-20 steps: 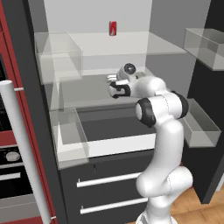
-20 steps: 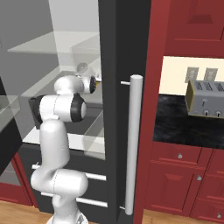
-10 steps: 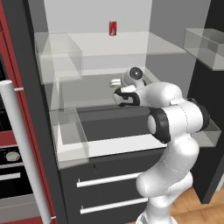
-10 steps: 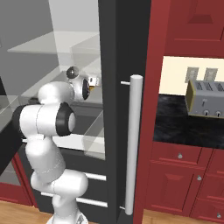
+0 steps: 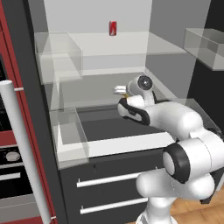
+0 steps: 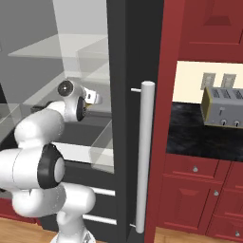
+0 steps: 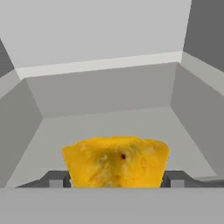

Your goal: Pick the cheese from the fridge and the cheese grater from the cabinet and place them next to the salad bowl.

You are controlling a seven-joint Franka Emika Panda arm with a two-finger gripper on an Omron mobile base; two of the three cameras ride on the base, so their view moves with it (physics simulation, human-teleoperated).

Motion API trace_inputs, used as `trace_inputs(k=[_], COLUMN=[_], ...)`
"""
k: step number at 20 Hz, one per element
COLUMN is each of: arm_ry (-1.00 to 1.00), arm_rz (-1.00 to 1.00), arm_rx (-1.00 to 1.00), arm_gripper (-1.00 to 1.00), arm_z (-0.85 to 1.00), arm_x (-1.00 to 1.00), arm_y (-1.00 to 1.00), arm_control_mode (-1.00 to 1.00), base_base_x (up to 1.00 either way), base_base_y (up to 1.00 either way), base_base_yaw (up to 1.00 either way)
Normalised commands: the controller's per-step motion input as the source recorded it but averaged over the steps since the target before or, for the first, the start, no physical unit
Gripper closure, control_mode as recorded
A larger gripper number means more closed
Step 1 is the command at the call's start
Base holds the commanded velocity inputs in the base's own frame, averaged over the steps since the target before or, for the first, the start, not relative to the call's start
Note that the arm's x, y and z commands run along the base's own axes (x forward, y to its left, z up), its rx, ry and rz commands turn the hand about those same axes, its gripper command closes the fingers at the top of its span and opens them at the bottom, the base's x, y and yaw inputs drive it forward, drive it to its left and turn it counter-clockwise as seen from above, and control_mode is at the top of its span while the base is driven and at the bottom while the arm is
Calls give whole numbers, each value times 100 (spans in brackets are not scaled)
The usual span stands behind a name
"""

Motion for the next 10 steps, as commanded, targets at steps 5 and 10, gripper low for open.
trace_inputs(k=[5, 10], arm_ry=[14, 23], arm_rz=[-1, 0], arm_rx=[3, -8], arm_gripper=[100, 100], arm_z=[53, 62], arm_x=[-99, -64], arm_y=[-3, 0], arm_control_mode=[-100, -100], base_base_x=[0, 0], base_base_y=[0, 0], base_base_yaw=[0, 0])
